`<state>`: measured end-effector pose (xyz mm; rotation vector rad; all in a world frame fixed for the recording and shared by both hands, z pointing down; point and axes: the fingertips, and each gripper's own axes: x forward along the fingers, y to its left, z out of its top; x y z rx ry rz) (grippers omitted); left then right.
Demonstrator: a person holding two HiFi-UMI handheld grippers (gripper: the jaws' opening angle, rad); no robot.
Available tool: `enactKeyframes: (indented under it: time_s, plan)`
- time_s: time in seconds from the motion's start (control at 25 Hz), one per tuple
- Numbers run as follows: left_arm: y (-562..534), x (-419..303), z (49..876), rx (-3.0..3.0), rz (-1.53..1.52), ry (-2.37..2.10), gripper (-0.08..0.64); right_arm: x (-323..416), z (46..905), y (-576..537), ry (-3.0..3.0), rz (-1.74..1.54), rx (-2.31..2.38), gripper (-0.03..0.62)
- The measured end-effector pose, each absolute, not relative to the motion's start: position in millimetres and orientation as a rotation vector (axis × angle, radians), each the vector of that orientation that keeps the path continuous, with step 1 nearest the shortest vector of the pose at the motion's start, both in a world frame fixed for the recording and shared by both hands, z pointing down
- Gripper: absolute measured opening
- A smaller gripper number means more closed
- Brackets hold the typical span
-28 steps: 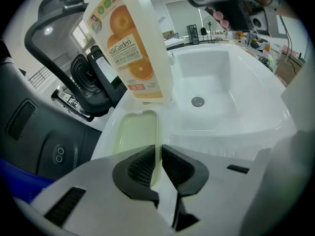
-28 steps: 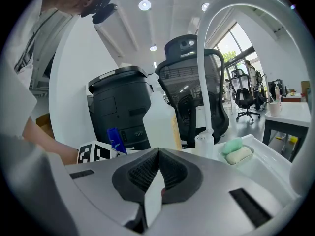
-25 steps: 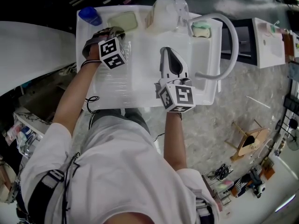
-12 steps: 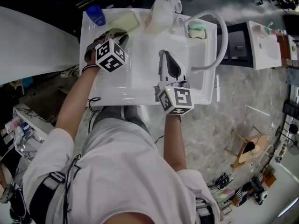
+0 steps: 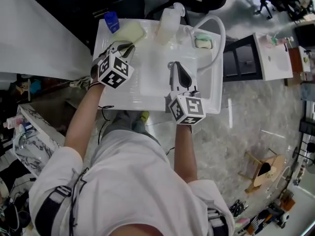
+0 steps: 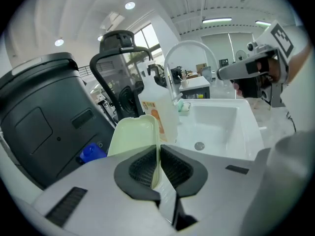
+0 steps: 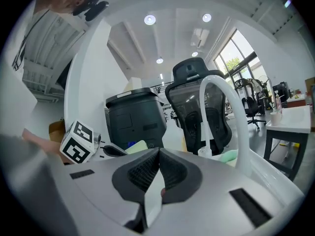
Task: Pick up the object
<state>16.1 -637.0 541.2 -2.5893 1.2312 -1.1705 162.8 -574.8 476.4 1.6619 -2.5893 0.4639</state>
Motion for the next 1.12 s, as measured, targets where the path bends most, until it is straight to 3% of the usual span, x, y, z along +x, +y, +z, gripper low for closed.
enactKeyframes:
  time_s: [0.44, 1.12]
  plan:
    - [-579, 4, 450, -2.519, -0.906, 1.454, 0.040, 176, 435, -538, -2.680, 0.406, 1.659, 0.008]
    - [-513, -43, 390, -2.439, -0.592, 1.712, 0.038, 190, 385, -511, -2.719, 0.210, 1.687, 0.006]
